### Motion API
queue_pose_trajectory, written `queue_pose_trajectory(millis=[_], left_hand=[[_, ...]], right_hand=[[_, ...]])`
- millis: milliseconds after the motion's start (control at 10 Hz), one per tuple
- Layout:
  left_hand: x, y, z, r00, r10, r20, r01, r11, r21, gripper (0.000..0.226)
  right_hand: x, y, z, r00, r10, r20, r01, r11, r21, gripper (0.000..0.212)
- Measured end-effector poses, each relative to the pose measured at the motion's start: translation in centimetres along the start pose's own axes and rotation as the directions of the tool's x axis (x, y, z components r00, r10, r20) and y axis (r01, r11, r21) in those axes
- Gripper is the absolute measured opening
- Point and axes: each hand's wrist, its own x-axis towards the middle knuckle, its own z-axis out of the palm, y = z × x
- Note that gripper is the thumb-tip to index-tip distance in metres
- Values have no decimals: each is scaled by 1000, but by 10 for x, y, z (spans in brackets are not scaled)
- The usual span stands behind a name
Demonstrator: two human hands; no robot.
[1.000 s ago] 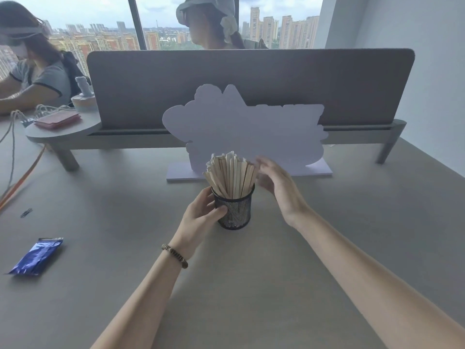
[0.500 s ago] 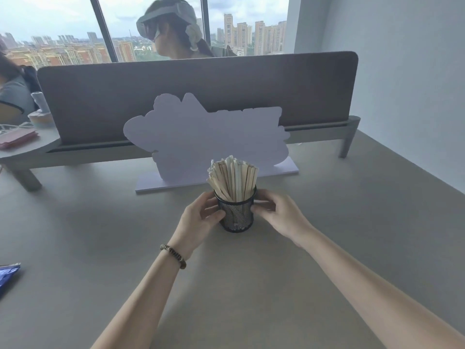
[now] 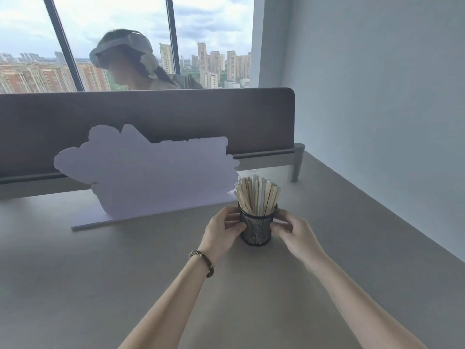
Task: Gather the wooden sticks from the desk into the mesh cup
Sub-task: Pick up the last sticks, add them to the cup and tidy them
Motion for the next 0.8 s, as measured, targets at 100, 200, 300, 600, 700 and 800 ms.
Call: queue_pose_trajectory(millis=[100,200,300,600,700,800], left_hand=[[19,6,32,1000,-5,29,5,1000,-20,31],[37,13,62,999,-7,52,8,1000,-9,25],[51,17,86,997,8,76,-6,1000,-24,21],[78,16,135,992,23,125,-8,993,-122,19],[80,15,137,992,23,126,-6,991,-136,19],[76,19,136,987,41,157,-21,992,-127,27]], right_hand=[[6,15,-22,997,25,-71,-24,1000,17,32],[10,24,-38,989,48,-143,-41,998,55,35],[13,34,-46,972,81,-220,-54,990,127,38],[21,51,-60,926,80,-369,-40,993,115,43],[23,54,-61,922,75,-379,-31,992,119,44],[23,55,-61,912,67,-405,-23,993,112,44]])
